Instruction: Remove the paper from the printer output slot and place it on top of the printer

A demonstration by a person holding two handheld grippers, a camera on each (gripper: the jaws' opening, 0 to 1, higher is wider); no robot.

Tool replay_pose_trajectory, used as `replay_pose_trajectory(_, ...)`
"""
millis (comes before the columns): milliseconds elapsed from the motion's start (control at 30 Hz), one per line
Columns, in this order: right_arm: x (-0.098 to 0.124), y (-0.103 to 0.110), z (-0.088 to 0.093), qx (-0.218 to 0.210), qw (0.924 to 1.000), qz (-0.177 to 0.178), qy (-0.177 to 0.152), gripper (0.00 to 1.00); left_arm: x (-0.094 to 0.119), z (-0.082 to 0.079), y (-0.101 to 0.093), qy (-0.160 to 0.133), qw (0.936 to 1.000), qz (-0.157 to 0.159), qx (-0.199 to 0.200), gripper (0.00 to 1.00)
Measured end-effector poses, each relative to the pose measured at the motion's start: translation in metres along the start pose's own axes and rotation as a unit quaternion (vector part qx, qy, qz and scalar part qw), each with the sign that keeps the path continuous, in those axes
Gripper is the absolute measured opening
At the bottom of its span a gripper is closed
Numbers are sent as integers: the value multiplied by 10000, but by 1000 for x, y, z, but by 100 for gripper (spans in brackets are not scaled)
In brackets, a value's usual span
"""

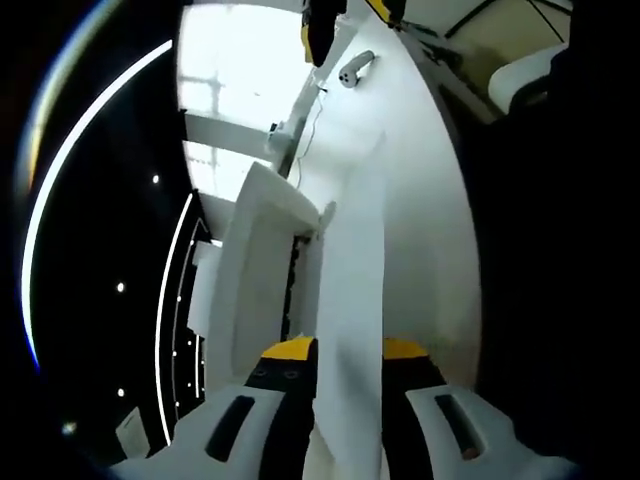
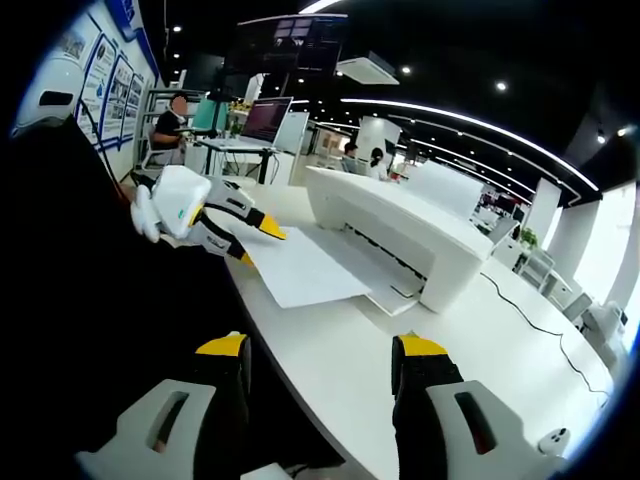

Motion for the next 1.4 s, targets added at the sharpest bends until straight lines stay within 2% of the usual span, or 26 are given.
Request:
replay_pose_trajectory(467, 1, -1, -2, 17, 10000, 7, -17, 52, -1, 0, 4, 36, 9999, 2, -115, 20)
replay_pose_trajectory(967, -1, 1, -2, 22, 10000, -26, 4, 52, -4, 2, 5, 25, 9999, 132, -51, 14)
replay_pose_trajectory(1133, -3, 2, -4, 39, 10000, -33, 14, 52, -2, 4, 11, -39, 9999, 109, -66, 7)
replay_pose_trajectory(1400, -3, 2, -5, 45, 10000, -49, 9, 52, -3, 6, 17, -184, 9997, 146, 86, 6)
Point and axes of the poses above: the point that each gripper's makers call its tool centre point, and the gripper's own axes: x roughly backward along the fingers, y roughly to its left, z roughly out of its underside, the point moved 10 cm from there along x, roughly backward along the fingers, and after that the axes turned 4 degrees about z, right-handed, at the moved point
